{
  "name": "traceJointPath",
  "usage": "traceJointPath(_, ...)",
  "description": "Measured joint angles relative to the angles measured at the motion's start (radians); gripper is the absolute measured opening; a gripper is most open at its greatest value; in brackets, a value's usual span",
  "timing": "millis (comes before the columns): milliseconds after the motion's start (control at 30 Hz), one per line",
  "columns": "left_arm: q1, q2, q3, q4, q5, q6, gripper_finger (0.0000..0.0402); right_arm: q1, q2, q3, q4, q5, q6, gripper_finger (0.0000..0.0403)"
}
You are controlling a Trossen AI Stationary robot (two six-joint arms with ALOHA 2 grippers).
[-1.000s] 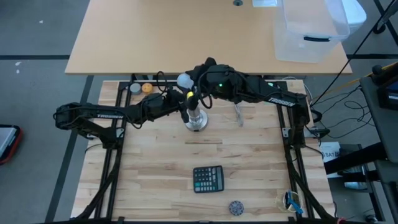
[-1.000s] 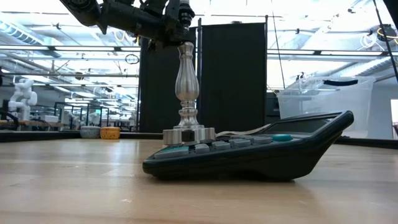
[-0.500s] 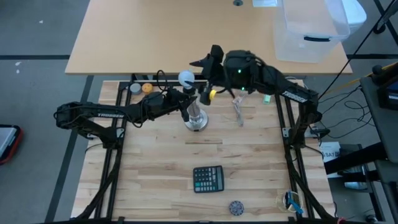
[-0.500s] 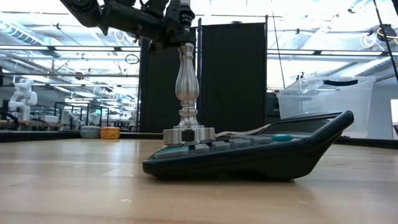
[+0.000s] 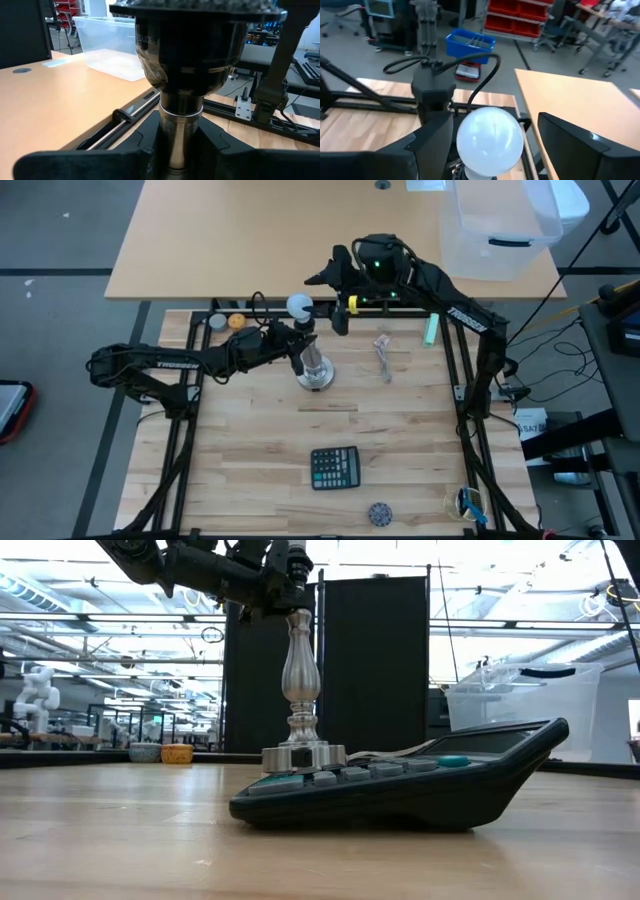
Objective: Screw lightbulb
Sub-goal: Insert the light bulb into the lamp
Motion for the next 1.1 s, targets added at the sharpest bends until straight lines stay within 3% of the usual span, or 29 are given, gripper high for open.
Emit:
traceJointPath(167, -0.001, 0.0, 0.0, 0.0, 0.002, -0.001, 0.0073, -0.024, 0.017, 0.0, -0.003, -0.037, -0.025, 0.0285)
traceJointPath(667, 0.0, 0.0, 0.0, -0.006, 0.005, -0.009, 0.0073, -0.008, 0.033, 0.001, 0.058, 0.022, -0.035, 0.0295)
traceJointPath(1100, -0.001, 0.0, 0.0, -0.008, 0.006, -0.01, 0.0073, 0.009, 0.085, 0.002, 0.026, 0.003, -0.003, 0.0295)
